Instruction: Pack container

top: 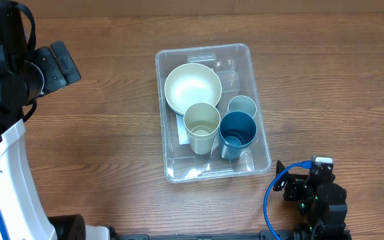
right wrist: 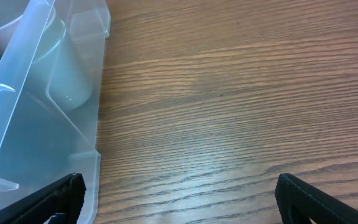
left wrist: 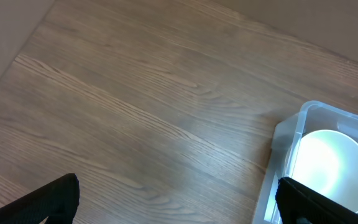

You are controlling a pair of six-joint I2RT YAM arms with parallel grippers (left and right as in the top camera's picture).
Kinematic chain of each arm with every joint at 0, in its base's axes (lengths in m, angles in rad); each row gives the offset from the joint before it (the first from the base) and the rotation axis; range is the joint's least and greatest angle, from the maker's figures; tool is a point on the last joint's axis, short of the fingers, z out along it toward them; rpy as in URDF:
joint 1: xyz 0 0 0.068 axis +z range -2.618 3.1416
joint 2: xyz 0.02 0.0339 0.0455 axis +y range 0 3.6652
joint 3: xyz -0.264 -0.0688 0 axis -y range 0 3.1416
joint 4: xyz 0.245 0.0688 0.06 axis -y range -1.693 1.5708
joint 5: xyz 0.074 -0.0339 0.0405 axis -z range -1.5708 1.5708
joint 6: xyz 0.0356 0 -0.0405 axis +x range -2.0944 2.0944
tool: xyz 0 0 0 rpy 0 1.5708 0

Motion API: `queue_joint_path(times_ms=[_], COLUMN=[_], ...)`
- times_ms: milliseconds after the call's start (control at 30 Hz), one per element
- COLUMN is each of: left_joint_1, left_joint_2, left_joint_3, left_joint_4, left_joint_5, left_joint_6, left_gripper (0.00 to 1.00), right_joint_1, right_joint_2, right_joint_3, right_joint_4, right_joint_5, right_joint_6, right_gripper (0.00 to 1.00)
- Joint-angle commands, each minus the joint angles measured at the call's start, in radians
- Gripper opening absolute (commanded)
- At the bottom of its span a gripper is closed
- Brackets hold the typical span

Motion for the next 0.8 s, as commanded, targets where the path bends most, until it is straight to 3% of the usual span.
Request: queue_joint_path(times_ms=[0, 200, 300, 433, 533, 767], left_joint_1=[0.005, 0.005, 0.005, -0.02, -0.029, -0.029], left_joint_2=[-0.003, -0.031, -0.128, -0.369, -0.563, -0.944], left_joint_3=[0.013, -0.009, -0.163, -0.597, -0.937, -1.47], left_joint_4=[0.002, 0.002, 0.16, 0.652, 0.91, 1.086], left_joint_5=[-0.01, -0.053, -0.077, 0.147, 0.186, 0.211], left_joint_6=[-0.01, 0.035, 0.062, 0.28, 0.318, 0.317], left_gripper=[1.0, 1.0, 1.0, 1.0, 1.0, 1.0], right_joint_1=[0.004, 0.004, 0.004, 0.004, 0.004, 0.004], right_joint_2=[-0.012, -0.012, -0.012, -0.012, -0.012, -0.012], right_joint_3=[-0.003, -0.003, -0.003, -0.003, -0.003, -0.003], right_joint_4=[0.005, 0.005, 0.005, 0.005, 0.004, 0.005], right_joint_5=[-0.005, -0.005, -0.005, -0.005, -0.005, -0.005], right_joint_6=[-0.006, -0.006, -0.006, -0.006, -0.006, -0.006], right_gripper=[1.0, 1.0, 1.0, 1.0, 1.0, 1.0])
